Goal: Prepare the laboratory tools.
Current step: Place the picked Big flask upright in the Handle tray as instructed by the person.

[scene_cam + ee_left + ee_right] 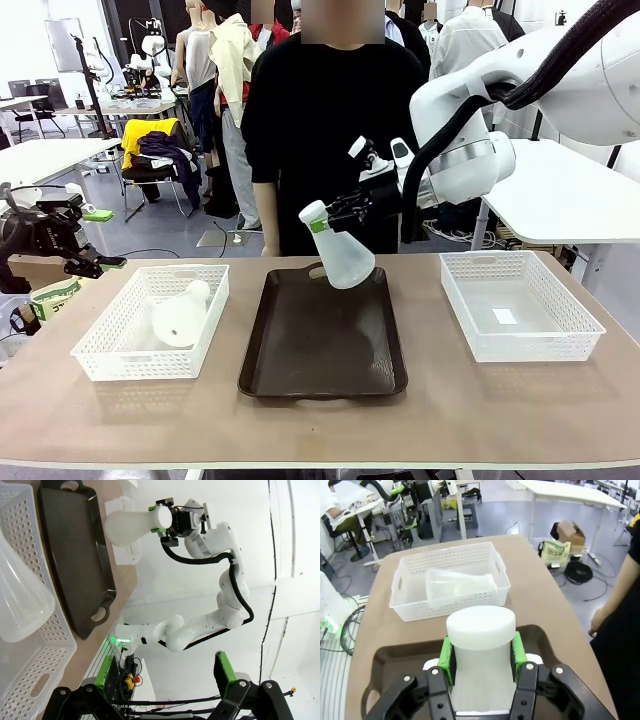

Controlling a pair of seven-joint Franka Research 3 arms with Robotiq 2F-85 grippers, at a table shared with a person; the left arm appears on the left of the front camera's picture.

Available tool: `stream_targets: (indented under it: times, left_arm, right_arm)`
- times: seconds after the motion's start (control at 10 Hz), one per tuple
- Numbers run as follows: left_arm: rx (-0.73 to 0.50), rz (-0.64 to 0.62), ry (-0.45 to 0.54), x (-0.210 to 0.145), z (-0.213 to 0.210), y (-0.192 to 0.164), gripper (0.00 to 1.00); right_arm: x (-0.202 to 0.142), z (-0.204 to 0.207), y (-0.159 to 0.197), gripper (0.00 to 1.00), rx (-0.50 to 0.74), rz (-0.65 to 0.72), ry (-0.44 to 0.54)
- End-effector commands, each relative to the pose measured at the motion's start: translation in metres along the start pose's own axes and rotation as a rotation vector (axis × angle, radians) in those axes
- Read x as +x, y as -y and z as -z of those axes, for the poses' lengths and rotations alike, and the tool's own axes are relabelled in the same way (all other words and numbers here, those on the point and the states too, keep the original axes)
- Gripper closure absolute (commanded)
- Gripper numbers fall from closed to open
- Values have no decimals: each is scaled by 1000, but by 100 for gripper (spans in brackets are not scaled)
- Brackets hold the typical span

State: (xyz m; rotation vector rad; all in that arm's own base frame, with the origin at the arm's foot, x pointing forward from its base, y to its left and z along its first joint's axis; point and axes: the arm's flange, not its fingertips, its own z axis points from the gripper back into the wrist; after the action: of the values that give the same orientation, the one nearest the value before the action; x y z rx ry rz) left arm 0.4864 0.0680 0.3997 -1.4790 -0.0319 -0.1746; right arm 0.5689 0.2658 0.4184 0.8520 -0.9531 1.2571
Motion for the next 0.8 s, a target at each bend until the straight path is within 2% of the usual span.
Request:
stream_targets:
  times: [0.0,0.1,0.2,0.3,0.5,0.7]
  left_arm:
    - [15,3,-9,-2,-2,1,0]
    - [15,3,-9,-2,-2,1,0]
    - [15,3,-9,-2,-2,1,0]
    - [15,3,-9,-2,-2,1,0]
    - [15,3,-9,-2,-2,1,0]
    - [15,3,-9,-2,-2,1,0]
  right_arm:
    - [7,1,-1,100,7,-51,17]
    - [0,0,0,100,0,0,0]
    - [-1,11,1,100,86,-67,-6]
    - [-9,20,6,100,185,-85,77]
    - [-25,38,15,100,286,-156,229]
    - [-29,53,16,100,309,-198,276]
